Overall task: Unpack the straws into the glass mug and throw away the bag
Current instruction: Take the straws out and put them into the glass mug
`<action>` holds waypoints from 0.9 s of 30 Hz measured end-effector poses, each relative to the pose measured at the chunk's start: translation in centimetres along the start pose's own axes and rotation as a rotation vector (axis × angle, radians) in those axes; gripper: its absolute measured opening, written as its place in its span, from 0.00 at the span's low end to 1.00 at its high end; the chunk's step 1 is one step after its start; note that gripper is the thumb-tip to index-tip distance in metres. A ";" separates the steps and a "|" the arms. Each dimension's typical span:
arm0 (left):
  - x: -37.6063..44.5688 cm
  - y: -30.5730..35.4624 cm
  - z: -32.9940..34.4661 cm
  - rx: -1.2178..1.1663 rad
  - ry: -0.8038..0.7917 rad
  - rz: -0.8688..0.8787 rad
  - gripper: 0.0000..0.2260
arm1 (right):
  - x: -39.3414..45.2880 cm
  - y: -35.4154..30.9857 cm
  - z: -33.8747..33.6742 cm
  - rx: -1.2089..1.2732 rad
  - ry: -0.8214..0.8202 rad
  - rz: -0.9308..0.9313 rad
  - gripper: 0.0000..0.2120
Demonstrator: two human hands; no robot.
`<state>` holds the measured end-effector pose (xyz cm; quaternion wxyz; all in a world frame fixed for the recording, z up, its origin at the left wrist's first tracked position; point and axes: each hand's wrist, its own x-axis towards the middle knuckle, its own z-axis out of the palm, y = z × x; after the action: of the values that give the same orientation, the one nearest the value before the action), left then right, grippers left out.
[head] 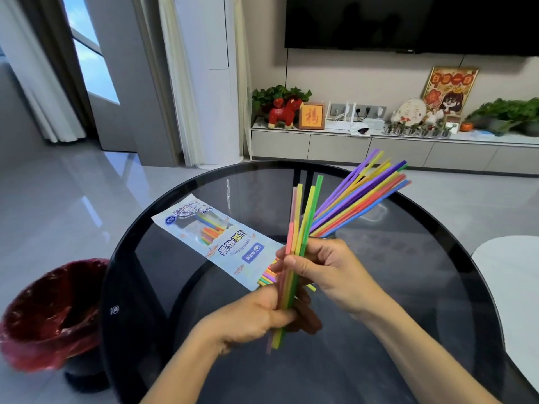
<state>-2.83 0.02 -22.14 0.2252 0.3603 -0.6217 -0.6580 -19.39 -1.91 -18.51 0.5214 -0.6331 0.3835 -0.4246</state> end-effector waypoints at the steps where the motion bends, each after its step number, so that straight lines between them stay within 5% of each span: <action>1: 0.1 0.0 0.0 -0.006 0.026 -0.010 0.10 | 0.1 -0.1 -0.2 0.016 0.051 0.008 0.05; 10: 0.2 0.8 -1.3 0.038 0.783 0.035 0.08 | 3.2 -3.1 -6.6 0.484 0.863 -0.233 0.05; 23: 1.1 -0.4 -0.6 0.249 0.795 0.042 0.21 | 6.1 3.3 -5.0 -0.037 0.820 0.001 0.09; 27: 1.0 -0.4 -0.1 0.335 0.758 0.041 0.16 | 5.7 2.9 -5.8 -0.316 0.804 0.067 0.16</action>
<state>-3.33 -0.78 -22.78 0.3894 0.5965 -0.6001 -0.3639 -23.03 -9.62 -20.08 0.2406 -0.4766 0.6369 -0.5562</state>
